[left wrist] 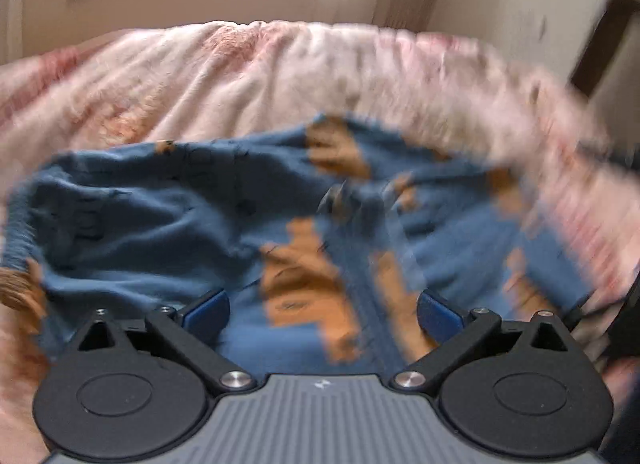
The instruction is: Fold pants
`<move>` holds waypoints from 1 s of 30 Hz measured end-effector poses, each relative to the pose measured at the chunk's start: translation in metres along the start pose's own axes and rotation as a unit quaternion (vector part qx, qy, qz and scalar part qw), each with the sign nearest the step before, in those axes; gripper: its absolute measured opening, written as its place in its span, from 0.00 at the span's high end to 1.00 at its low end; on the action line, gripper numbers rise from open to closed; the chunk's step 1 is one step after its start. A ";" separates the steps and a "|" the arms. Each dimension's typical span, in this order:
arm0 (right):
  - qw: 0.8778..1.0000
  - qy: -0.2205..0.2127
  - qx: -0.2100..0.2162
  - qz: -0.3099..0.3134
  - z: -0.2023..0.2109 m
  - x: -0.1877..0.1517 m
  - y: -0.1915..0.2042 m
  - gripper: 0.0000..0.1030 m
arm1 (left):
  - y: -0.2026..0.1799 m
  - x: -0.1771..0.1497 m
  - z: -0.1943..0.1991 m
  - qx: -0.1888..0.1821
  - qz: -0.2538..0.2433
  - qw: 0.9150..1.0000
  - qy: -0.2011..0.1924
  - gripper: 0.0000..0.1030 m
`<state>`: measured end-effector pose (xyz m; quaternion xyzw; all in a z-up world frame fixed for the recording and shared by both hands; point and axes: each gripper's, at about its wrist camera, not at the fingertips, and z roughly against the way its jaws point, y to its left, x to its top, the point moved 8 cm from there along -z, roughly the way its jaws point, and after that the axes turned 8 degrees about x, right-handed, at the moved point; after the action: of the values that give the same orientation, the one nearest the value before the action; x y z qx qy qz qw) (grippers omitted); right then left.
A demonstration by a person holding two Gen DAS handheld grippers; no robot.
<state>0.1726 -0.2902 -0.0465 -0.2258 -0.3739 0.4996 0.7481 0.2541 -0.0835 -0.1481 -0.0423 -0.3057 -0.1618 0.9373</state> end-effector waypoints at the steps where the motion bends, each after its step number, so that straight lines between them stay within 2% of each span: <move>1: 1.000 0.028 0.005 0.009 -0.006 -0.010 0.002 0.01 | -0.001 -0.003 0.000 0.015 -0.024 1.000 -0.010 0.00; 2: 0.999 0.048 0.008 -0.002 -0.010 -0.019 0.001 0.01 | -0.001 -0.003 0.001 0.021 -0.034 0.999 -0.015 0.00; 4: 0.995 0.083 0.000 -0.053 -0.016 -0.039 -0.017 0.01 | 0.002 -0.001 0.003 0.017 -0.017 1.000 -0.001 0.00; 6: 0.988 0.134 -0.043 -0.070 -0.018 -0.055 -0.034 0.01 | 0.009 0.002 0.006 0.009 0.012 1.000 0.020 0.00; 8: 0.980 0.164 -0.084 -0.069 -0.017 -0.062 -0.044 0.01 | 0.016 0.003 0.014 0.012 0.027 0.999 0.032 0.01; 9: 0.981 0.154 -0.096 -0.073 -0.012 -0.059 -0.046 0.01 | 0.021 0.003 0.019 0.021 0.034 0.999 0.031 0.01; 12: 0.985 0.085 -0.116 -0.100 -0.003 -0.039 -0.057 0.01 | 0.043 -0.001 0.036 0.037 0.066 0.997 0.017 0.01; 14: 0.986 0.064 -0.103 -0.116 -0.006 -0.027 -0.053 0.01 | 0.060 0.000 0.044 0.040 0.101 0.994 0.011 0.01; 15: 0.986 0.072 -0.084 -0.127 -0.022 -0.029 -0.048 0.01 | 0.072 0.003 0.049 0.039 0.124 0.992 0.008 0.01; 17: 0.983 0.117 -0.035 -0.140 -0.047 -0.037 -0.035 0.01 | 0.100 0.011 0.059 0.042 0.173 0.984 -0.011 0.01; 18: 0.981 0.121 -0.032 -0.151 -0.048 -0.035 -0.034 0.01 | 0.119 0.014 0.066 0.053 0.204 0.977 -0.026 0.00; 21: 0.977 0.073 -0.033 -0.200 -0.041 -0.013 -0.051 0.01 | 0.171 0.010 0.077 0.102 0.278 0.954 -0.044 0.00; 23: 0.971 0.018 0.008 -0.237 -0.042 0.016 -0.061 0.01 | 0.197 -0.001 0.074 0.141 0.308 0.940 -0.030 0.00; 24: 0.969 -0.003 0.040 -0.245 -0.046 0.031 -0.063 0.01 | 0.205 -0.006 0.068 0.153 0.313 0.937 -0.015 0.00; 26: 0.960 -0.034 0.113 -0.254 -0.061 0.065 -0.065 0.01 | 0.210 -0.016 0.054 0.155 0.312 0.937 0.025 0.00; 27: 0.950 -0.053 0.156 -0.266 -0.073 0.088 -0.068 0.01 | 0.208 -0.020 0.047 0.141 0.309 0.940 0.040 0.00; 30: 0.920 -0.089 0.269 -0.271 -0.117 0.146 -0.071 0.01 | 0.196 -0.022 0.045 0.093 0.292 0.951 0.033 0.00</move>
<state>0.3374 -0.1810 -0.0195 0.1394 -0.3370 0.3773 0.8512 0.2768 0.1160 -0.1211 -0.0367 -0.2624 0.1464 0.9531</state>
